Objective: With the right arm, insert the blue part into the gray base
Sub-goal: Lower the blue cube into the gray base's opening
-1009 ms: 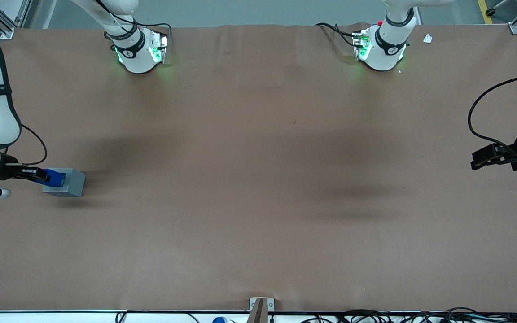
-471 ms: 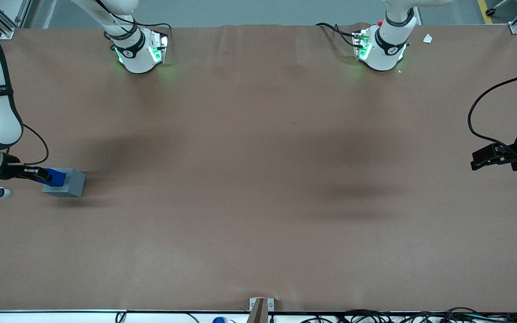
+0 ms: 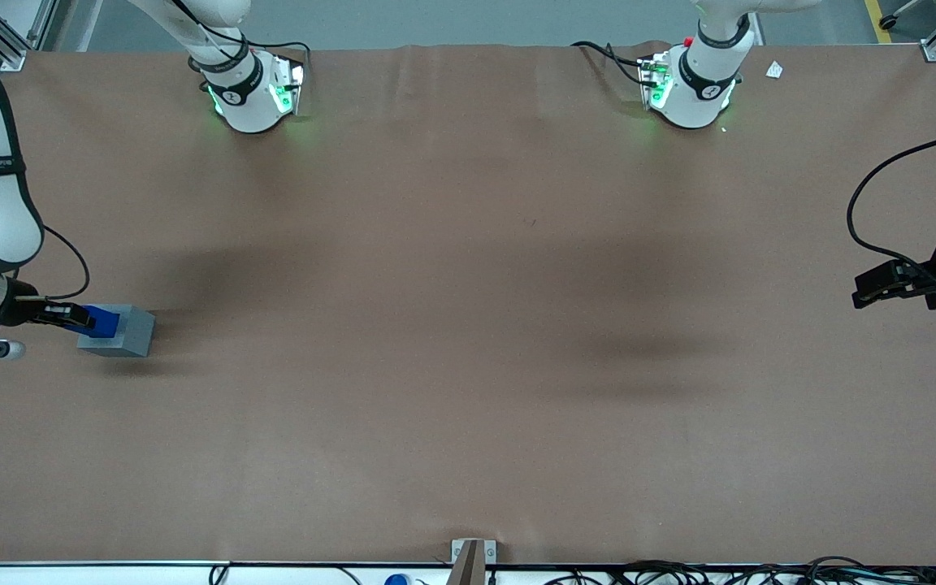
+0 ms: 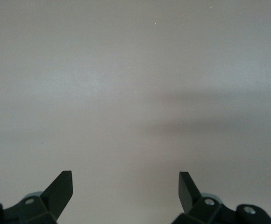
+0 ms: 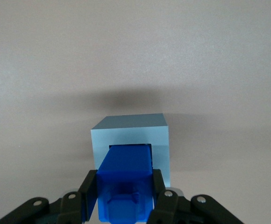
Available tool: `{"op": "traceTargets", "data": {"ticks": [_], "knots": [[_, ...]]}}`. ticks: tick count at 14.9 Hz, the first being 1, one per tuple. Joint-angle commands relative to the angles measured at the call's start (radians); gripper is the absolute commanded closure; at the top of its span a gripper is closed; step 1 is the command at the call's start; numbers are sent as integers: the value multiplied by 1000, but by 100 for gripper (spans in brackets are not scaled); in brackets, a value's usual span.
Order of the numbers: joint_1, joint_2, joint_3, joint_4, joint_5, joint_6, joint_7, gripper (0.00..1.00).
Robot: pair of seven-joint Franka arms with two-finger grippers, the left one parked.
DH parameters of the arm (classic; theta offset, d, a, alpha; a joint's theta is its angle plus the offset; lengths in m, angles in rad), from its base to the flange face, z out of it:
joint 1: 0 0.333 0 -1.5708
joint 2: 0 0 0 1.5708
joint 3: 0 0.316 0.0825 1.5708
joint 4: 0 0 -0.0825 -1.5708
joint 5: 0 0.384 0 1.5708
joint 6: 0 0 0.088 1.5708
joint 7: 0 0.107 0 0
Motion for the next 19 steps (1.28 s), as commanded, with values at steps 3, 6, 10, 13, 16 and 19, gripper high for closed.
{"op": "traceTargets", "data": {"ticks": [3,6,10,13,16,19], "knots": [[-25,1,15,-8,3,18,-23,76],[-27,11,15,-10,3,24,-23,76],[-30,17,15,-8,4,24,-21,65],[-25,17,15,-4,4,21,-23,37],[-18,14,15,2,4,16,-21,28],[-5,5,21,21,4,8,-8,19]]}}
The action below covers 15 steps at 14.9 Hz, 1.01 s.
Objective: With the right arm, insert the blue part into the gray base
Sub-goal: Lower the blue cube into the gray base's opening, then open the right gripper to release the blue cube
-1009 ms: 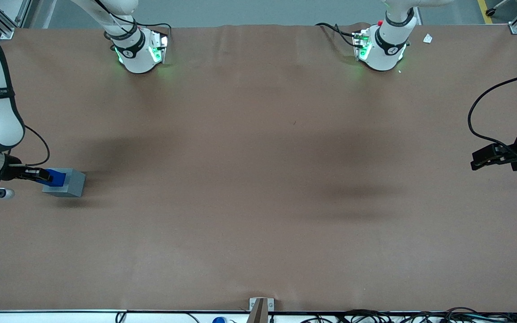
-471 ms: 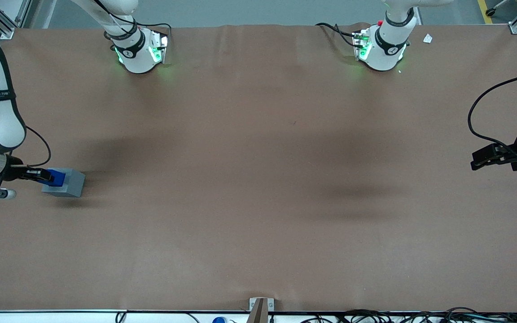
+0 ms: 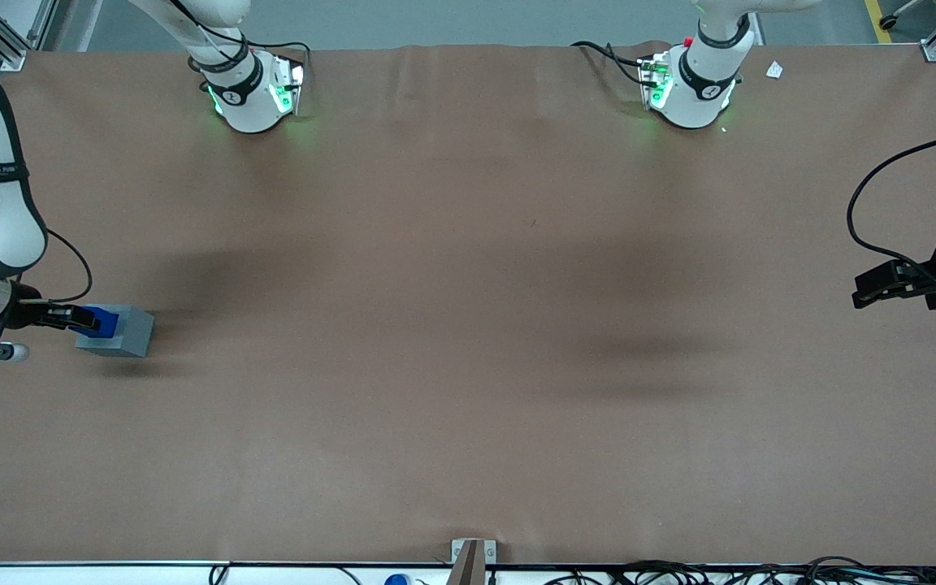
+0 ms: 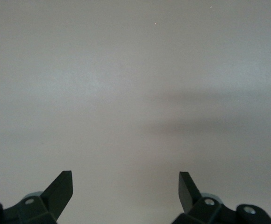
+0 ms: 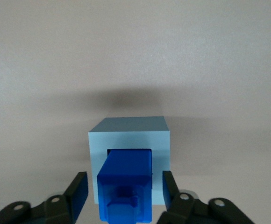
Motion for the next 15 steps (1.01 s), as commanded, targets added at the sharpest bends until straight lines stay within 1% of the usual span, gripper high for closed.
{"op": "traceTargets", "data": {"ticks": [1,2,3,6,9,10,15], "knots": [[11,-23,14,13,4,-6,0,14],[20,-38,14,13,4,-7,0,9],[26,-53,14,13,4,-7,0,0],[55,-107,16,14,7,-32,8,0],[98,-132,16,60,7,-121,87,0],[115,-138,16,74,7,-138,91,0],[177,-202,16,80,7,-176,182,0]]}}
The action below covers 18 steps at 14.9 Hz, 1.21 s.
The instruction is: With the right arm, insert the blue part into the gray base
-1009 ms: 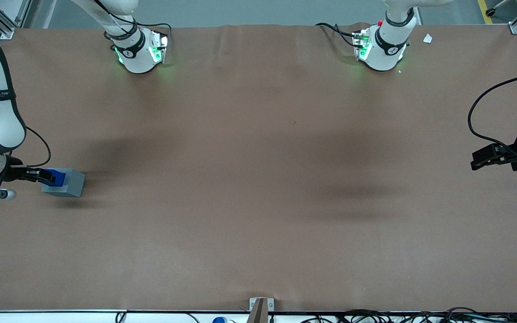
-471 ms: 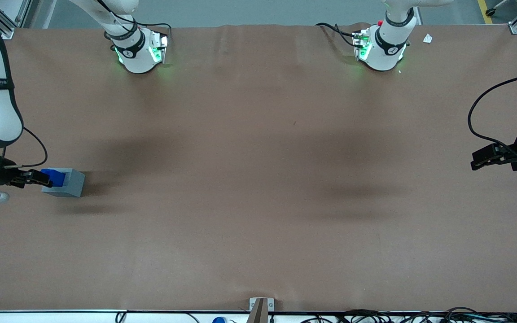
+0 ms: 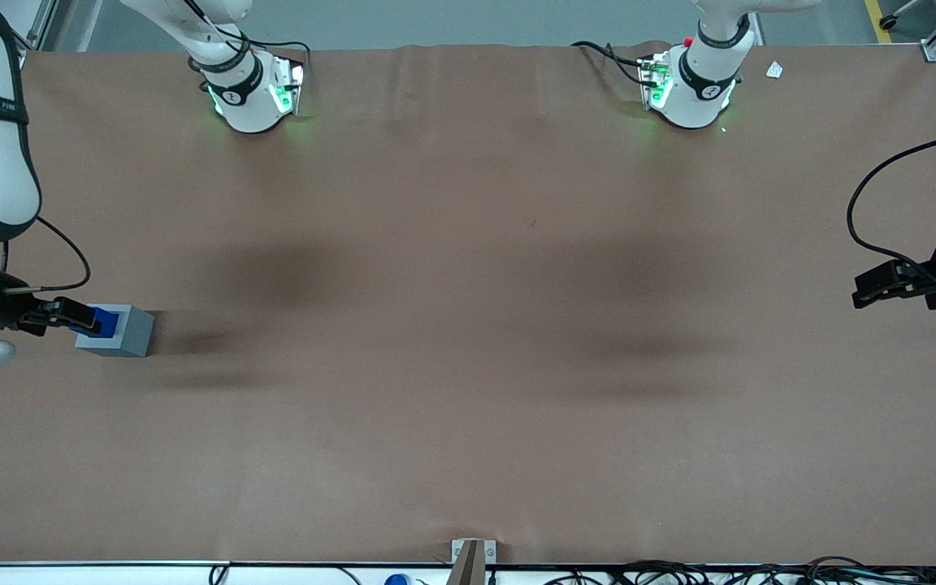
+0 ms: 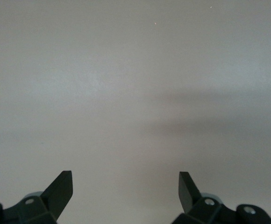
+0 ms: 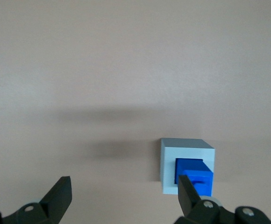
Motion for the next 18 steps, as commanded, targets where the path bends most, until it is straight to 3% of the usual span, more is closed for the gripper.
{"op": "traceTargets", "data": {"ticks": [1,8,10,12,18], "knots": [[38,-55,-4,-14,7,-33,79,0],[96,-148,-2,3,4,-100,135,0],[102,-156,-4,47,-2,-152,133,0],[107,-156,1,121,-54,-220,133,0],[124,-157,5,270,-65,-395,215,0]]}}
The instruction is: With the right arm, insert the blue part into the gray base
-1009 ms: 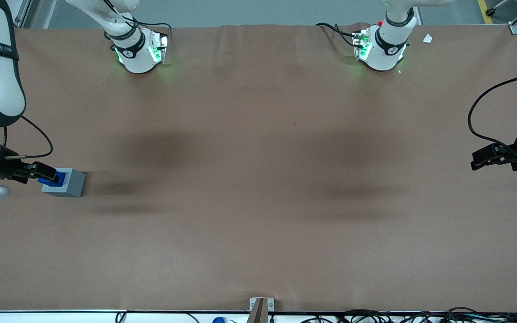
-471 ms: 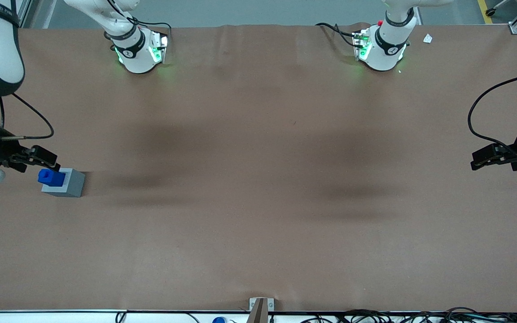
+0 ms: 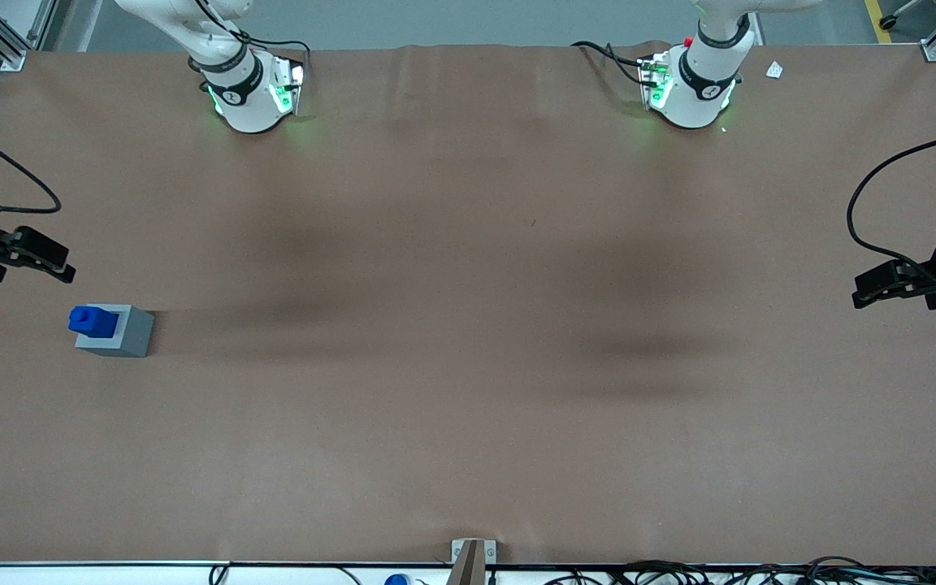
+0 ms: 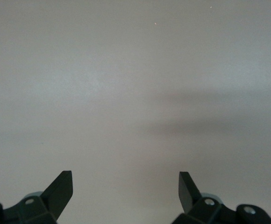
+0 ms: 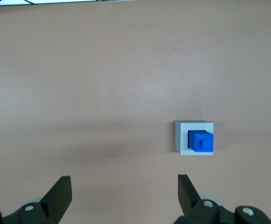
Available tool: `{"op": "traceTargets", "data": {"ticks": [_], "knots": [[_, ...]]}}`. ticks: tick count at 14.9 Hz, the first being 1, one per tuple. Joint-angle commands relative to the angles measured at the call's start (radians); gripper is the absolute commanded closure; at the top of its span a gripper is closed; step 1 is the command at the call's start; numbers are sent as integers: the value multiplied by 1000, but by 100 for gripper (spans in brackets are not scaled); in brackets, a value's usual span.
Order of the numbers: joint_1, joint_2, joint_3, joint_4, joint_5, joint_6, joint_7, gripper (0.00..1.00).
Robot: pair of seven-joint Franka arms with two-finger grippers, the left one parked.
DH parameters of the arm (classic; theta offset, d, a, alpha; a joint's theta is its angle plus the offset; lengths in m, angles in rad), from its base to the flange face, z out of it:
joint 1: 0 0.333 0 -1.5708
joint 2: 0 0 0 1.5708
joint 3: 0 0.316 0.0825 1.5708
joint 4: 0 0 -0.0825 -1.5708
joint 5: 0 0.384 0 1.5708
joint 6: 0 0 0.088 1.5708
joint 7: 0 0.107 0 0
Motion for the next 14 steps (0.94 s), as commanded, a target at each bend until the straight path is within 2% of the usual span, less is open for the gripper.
{"op": "traceTargets", "data": {"ticks": [1,8,14], "knots": [[9,-8,-1,61,-17,-64,35,0],[8,-103,-4,26,-13,-55,98,0],[8,-105,-4,29,-14,-64,98,0]]}}
